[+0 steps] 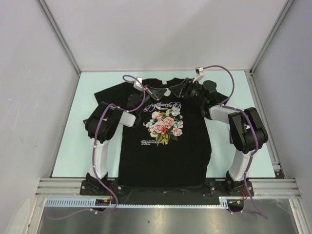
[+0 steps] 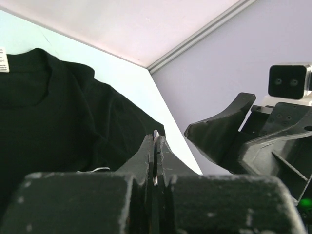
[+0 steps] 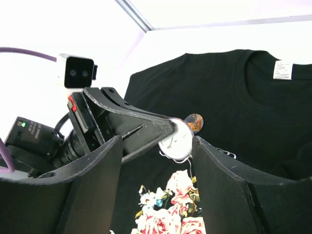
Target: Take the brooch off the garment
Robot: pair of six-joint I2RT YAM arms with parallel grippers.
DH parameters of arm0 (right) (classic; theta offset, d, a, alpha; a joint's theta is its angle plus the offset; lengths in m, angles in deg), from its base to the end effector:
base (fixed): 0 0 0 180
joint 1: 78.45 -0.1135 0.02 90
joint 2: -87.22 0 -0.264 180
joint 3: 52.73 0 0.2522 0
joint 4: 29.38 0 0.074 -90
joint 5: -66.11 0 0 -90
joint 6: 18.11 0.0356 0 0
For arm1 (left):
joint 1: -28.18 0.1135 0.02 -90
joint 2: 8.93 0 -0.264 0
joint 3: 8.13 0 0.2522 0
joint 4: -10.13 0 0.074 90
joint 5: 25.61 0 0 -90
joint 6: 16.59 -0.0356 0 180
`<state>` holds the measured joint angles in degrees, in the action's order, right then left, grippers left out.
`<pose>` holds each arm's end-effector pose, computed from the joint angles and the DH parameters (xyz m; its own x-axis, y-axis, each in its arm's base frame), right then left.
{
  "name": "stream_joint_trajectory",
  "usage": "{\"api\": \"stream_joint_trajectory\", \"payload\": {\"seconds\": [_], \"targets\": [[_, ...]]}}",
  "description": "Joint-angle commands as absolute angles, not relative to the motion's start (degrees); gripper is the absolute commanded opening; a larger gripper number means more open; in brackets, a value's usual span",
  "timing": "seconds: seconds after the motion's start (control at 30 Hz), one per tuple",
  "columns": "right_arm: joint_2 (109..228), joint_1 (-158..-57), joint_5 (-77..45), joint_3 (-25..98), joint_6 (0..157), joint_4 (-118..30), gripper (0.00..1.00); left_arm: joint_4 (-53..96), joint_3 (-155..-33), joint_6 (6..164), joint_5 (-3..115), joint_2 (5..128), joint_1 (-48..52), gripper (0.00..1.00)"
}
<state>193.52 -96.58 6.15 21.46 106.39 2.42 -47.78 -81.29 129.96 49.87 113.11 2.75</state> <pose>0.3865 0.1453 0.2323 -0.4263 0.3764 -0.8226 -0.6112 0.5506 0.5686 0.3872 -0.1940 0.1643 -0.4553 -0.6779 -0.5772 0.4707 0.3671 -0.8023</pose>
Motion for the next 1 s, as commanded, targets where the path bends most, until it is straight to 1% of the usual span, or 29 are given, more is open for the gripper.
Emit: {"api": "stream_joint_trajectory", "payload": {"seconds": [0.0,0.2,0.33,0.53,0.67,0.9,0.97], "targets": [[194.4,-96.6,5.8,21.3,107.8,6.6,0.63,-67.2,-80.4,129.9,52.7,109.5,2.2,0.0],[195.2,-97.3,5.3,21.3,107.0,5.5,0.66,-67.1,-80.2,128.6,53.2,108.1,2.2,0.0],[196.5,-97.6,5.9,21.7,108.2,6.7,0.66,-66.0,-81.2,128.3,53.4,107.8,2.3,0.0],[197.0,-98.0,6.2,21.7,108.5,8.5,0.63,-66.2,-82.9,130.4,52.6,109.0,2.2,0.0],[197.4,-98.5,5.3,21.7,108.7,9.2,0.57,-67.0,-82.8,130.7,52.4,109.5,1.9,0.0],[197.7,-98.7,4.1,21.9,108.5,8.2,0.57,-67.0,-82.6,130.4,52.1,108.6,1.6,0.0],[198.1,-98.8,4.3,21.9,109.2,8.9,0.55,-67.3,-82.5,130.6,52.1,108.8,1.5,0.0]]}}
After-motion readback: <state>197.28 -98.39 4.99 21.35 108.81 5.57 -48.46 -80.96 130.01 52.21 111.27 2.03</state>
